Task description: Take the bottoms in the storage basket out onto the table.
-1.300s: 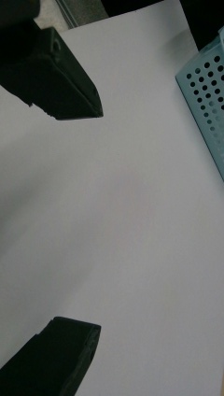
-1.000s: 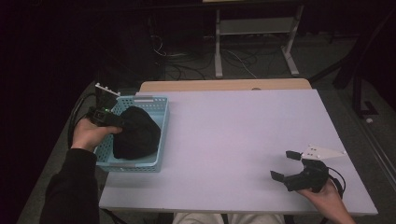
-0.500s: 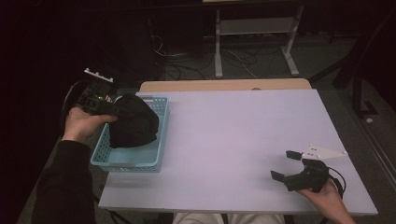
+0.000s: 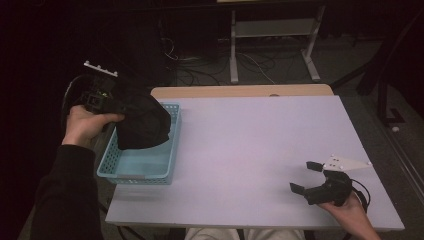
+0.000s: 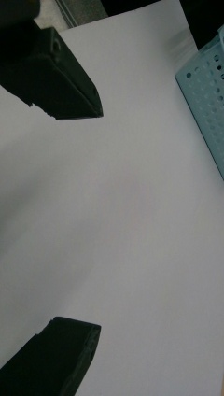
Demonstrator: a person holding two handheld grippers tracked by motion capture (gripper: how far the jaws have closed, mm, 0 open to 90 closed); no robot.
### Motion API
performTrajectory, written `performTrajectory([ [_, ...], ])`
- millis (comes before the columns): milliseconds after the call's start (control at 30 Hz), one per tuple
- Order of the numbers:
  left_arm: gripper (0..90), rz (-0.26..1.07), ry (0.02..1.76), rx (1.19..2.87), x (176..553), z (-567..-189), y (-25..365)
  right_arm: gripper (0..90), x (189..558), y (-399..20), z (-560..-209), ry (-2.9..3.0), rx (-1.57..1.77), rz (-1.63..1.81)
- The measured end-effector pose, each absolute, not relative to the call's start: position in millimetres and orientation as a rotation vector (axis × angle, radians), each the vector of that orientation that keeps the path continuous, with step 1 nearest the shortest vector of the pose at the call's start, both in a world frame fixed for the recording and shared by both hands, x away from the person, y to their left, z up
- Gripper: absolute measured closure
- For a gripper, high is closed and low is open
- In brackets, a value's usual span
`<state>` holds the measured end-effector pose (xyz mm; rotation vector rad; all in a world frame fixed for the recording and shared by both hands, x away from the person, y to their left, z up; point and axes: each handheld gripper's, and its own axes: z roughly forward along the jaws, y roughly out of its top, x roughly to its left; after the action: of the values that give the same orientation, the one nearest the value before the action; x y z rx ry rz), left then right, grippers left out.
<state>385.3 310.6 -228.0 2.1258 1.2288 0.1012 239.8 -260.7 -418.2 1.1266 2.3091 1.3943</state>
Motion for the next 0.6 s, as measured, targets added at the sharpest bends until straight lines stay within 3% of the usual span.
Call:
performTrajectory([
  [600,69.2,0.135,1.191,2.037,390,-208,298,0.0,240,-264,-417,2.291,1.14,1.399],
])
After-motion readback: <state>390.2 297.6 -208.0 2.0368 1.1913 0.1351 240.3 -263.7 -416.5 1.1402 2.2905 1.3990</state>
